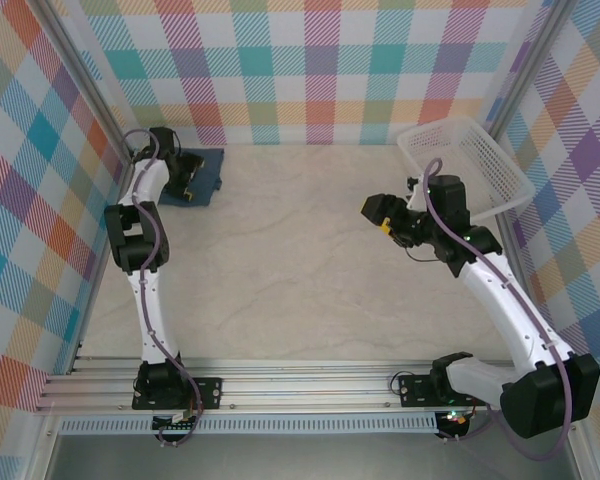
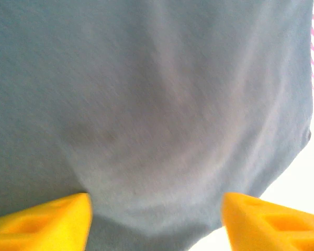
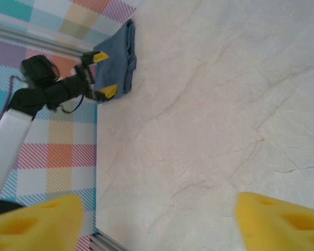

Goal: Fold and stack the t-shirts

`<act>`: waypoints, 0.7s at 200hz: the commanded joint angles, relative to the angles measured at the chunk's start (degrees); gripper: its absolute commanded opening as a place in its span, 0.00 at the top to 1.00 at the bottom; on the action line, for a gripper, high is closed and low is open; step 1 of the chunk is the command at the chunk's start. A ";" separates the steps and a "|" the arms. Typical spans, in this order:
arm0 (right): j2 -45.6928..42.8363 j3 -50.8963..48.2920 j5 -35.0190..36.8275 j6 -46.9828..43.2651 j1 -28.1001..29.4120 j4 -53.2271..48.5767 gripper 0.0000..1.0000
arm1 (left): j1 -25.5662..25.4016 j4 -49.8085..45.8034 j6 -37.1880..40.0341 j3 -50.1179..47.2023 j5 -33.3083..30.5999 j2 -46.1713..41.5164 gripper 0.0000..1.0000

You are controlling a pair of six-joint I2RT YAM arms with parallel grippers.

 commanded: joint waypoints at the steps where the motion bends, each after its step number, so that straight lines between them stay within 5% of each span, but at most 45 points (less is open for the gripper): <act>1: -0.22 4.73 3.94 -1.06 -0.83 -2.91 0.00 | -2.74 -4.64 4.29 -2.12 -1.05 -16.67 0.00; 51: -1.56 15.12 13.57 -7.12 -1.40 -6.33 0.00 | -5.27 -1.24 9.87 -27.43 -5.54 -47.13 0.00; 79: -1.92 20.84 29.84 -6.71 -1.37 -15.94 0.00 | -8.96 -7.92 10.89 -38.73 -24.15 -62.44 0.00; 105: -10.15 6.36 41.12 -16.56 -1.39 -6.30 0.00 | -12.54 -2.13 12.18 -56.24 -40.18 -79.36 0.00; 140: -24.88 -17.23 50.61 -29.09 -1.39 8.70 0.00 | -15.23 4.64 35.61 -75.08 -43.64 -94.77 0.00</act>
